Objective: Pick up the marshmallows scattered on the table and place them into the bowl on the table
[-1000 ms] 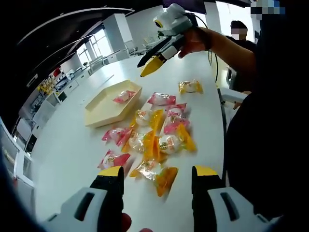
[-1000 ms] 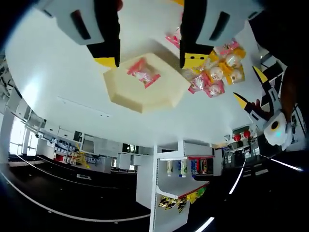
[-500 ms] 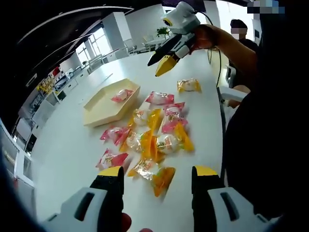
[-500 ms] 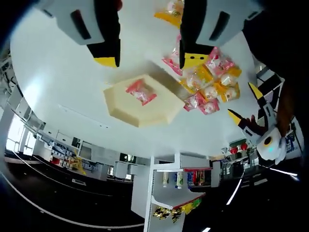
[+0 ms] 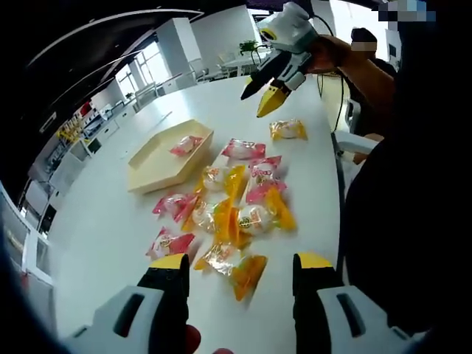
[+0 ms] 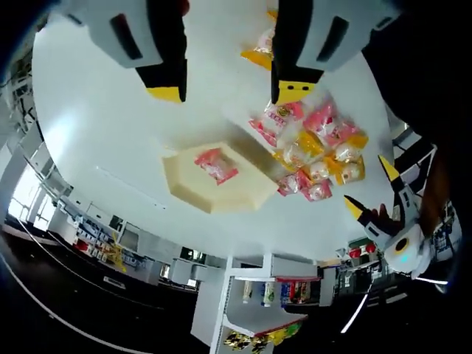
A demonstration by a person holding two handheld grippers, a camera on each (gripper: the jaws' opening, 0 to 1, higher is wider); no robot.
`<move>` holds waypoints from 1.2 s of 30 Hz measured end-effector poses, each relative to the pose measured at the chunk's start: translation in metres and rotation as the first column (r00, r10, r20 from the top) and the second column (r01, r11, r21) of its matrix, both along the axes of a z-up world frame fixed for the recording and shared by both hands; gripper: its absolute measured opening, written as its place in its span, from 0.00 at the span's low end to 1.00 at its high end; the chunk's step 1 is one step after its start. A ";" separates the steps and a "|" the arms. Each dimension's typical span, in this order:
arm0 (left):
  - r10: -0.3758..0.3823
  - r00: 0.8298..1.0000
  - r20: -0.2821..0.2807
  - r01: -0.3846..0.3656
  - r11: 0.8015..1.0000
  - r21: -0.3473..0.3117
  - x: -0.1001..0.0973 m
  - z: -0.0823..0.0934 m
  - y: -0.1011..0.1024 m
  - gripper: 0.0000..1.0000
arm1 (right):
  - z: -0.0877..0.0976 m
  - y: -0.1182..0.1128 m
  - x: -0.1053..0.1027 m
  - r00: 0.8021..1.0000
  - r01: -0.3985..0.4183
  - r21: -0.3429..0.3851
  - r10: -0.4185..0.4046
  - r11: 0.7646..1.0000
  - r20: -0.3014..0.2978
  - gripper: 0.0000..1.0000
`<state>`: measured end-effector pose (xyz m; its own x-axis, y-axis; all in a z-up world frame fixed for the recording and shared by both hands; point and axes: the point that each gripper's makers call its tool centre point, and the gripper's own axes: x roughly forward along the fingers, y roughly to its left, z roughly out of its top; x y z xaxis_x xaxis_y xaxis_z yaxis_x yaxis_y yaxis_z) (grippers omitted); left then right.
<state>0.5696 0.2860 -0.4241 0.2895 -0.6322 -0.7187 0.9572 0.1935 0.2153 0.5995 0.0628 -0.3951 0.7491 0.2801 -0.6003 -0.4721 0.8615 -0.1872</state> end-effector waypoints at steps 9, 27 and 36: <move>0.005 1.000 0.002 -0.005 1.000 -0.003 0.001 0.001 0.001 0.57 | -0.006 0.007 -0.009 0.997 -0.051 0.015 0.052 0.999 -0.050 0.44; 0.004 1.000 -0.010 -0.004 1.000 -0.006 0.000 -0.003 0.002 0.57 | -0.018 0.015 -0.023 0.988 -0.057 0.018 0.059 0.998 -0.139 0.33; 0.002 1.000 -0.005 -0.002 1.000 -0.016 0.004 -0.003 -0.001 0.57 | -0.028 0.017 -0.028 0.982 -0.088 -0.022 0.083 0.996 -0.168 0.38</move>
